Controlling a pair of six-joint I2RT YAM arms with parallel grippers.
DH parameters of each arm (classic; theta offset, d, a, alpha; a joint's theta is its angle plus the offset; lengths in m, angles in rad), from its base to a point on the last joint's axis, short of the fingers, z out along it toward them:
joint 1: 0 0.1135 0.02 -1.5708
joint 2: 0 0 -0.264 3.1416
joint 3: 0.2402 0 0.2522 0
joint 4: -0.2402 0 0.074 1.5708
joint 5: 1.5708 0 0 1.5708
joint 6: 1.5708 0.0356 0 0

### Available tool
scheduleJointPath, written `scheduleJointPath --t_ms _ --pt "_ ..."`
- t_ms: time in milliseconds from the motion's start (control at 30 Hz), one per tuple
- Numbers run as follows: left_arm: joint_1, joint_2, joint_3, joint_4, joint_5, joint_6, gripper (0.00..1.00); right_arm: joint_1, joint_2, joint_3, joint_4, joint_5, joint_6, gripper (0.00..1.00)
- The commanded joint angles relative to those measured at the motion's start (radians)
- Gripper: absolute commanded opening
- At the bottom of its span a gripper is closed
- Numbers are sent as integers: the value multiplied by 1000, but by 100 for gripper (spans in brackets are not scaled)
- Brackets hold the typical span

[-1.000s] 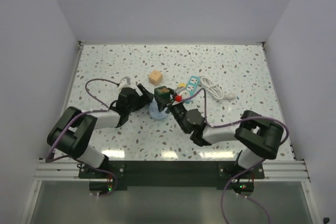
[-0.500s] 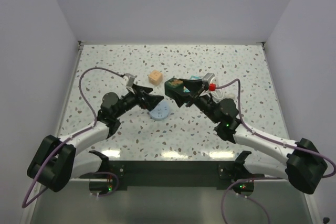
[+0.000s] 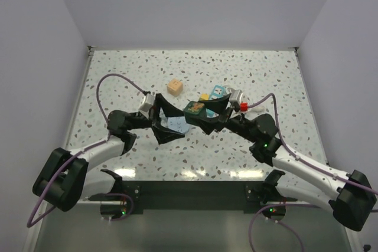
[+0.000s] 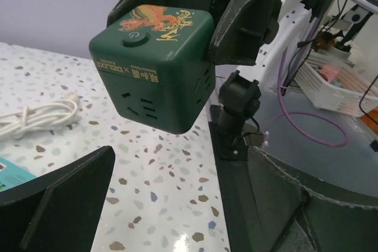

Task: Insert the plug

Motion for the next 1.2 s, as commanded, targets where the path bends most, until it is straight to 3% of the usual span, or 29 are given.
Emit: scheduleJointPath --t_ms 0,433,633,833,867,933,1067,1167 --pt "-18 43 33 244 78 -66 100 -3 8 8 47 -94 27 0" --pt "-47 146 133 327 24 -115 100 -3 25 -9 93 -140 76 0" --pt "-91 175 145 362 39 -115 91 -4 42 -13 116 -134 87 0" --pt "-105 201 137 485 58 -149 55 -4 56 -2 55 -115 81 0" --pt "-107 207 137 505 58 -164 32 -4 57 -4 37 -114 81 0" --pt "-107 224 139 536 56 -175 0 -4 53 -8 18 -103 93 0" --pt "-105 249 163 498 119 -126 0 -4 7 -12 -119 -49 87 2" --pt "-104 255 195 369 189 -19 0 -4 -48 1 -255 -13 64 23"
